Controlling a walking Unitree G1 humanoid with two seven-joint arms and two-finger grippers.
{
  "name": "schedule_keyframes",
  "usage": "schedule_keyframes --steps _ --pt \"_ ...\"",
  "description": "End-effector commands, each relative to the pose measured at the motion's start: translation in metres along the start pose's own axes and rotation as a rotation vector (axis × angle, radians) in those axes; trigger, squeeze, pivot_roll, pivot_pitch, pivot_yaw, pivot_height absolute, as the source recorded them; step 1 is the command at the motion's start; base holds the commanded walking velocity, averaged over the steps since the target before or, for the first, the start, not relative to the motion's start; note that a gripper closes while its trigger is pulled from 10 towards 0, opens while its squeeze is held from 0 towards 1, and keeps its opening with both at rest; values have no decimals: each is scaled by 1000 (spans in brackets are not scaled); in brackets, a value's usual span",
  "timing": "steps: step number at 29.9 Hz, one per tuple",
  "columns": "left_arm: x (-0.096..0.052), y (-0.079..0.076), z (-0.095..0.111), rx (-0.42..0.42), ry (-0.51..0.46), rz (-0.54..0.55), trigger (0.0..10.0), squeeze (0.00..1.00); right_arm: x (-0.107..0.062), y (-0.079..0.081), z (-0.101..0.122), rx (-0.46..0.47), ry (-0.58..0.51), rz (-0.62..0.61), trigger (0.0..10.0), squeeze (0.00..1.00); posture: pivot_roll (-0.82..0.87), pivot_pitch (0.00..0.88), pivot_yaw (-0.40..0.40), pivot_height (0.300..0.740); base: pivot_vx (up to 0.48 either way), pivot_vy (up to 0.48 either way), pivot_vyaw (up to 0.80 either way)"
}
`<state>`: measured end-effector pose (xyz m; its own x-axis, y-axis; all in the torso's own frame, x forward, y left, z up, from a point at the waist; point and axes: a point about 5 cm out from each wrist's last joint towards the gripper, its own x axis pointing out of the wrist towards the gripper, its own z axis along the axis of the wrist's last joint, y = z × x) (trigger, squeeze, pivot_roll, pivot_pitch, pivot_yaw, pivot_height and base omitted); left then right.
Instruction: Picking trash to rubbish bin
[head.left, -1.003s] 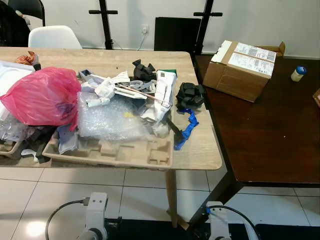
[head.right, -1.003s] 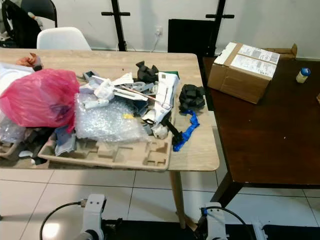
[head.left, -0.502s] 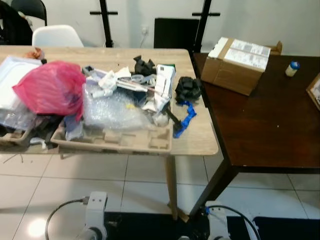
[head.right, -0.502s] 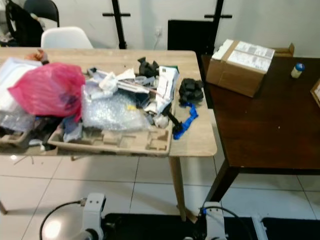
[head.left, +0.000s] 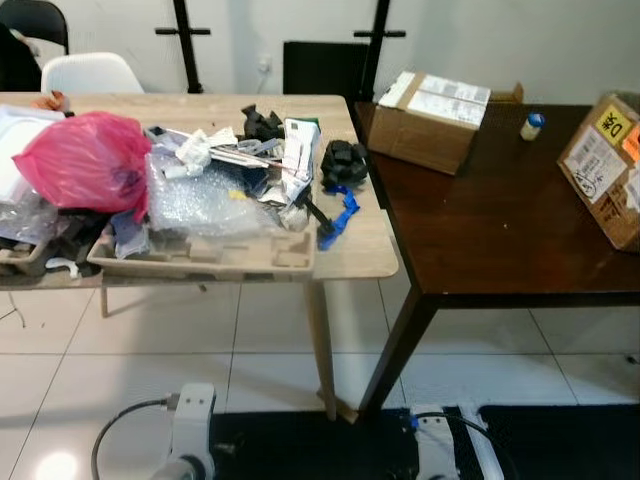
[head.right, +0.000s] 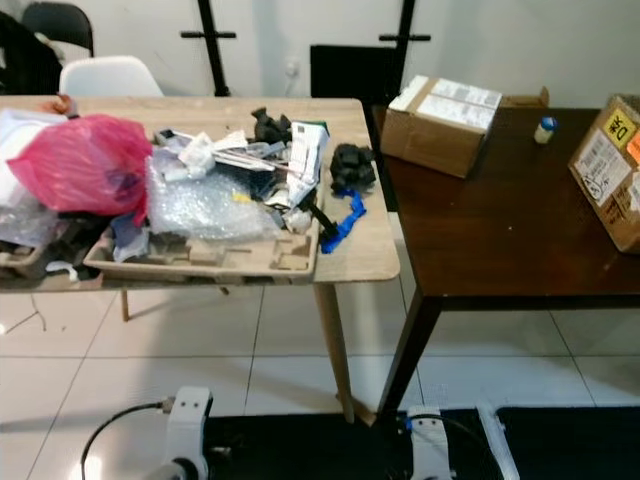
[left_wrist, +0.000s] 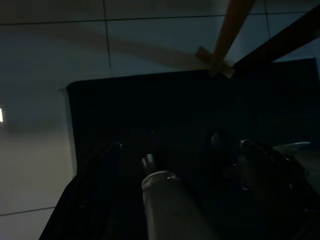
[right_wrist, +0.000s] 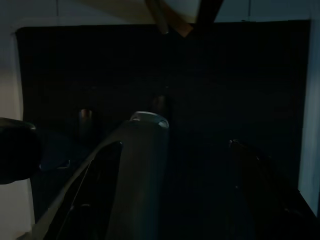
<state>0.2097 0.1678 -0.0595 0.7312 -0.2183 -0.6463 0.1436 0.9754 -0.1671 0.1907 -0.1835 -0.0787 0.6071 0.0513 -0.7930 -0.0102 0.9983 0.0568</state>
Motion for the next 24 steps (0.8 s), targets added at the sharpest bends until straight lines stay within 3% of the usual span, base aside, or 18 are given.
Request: schedule_keyframes --steps 1,7,18,19,21,24 --pt "-2 2 -7 6 32 11 10000 0 0 0 -3 7 13 -1 10000 0 -22 130 10 740 0 -480 0" --pt "-2 2 -6 -18 21 30 10000 0 0 0 -2 -2 9 2 10000 0 -25 128 10 740 0 -441 0" --pt "-5 17 15 -21 -133 115 10000 0 2 7 20 -58 -70 90 10000 0 -25 116 -7 740 0 0 0" --pt "-7 19 20 -11 -172 86 10000 0 3 15 34 -106 -123 186 10000 0 -23 116 -10 740 0 0 0" --pt "-8 19 21 -7 -184 72 10000 0 2 17 38 -124 -139 221 10000 0 -23 116 -10 740 0 0 0" --pt "-15 20 30 50 -233 -19 10000 0 -3 30 60 -232 -223 421 10000 0 -23 116 -9 740 0 0 0"
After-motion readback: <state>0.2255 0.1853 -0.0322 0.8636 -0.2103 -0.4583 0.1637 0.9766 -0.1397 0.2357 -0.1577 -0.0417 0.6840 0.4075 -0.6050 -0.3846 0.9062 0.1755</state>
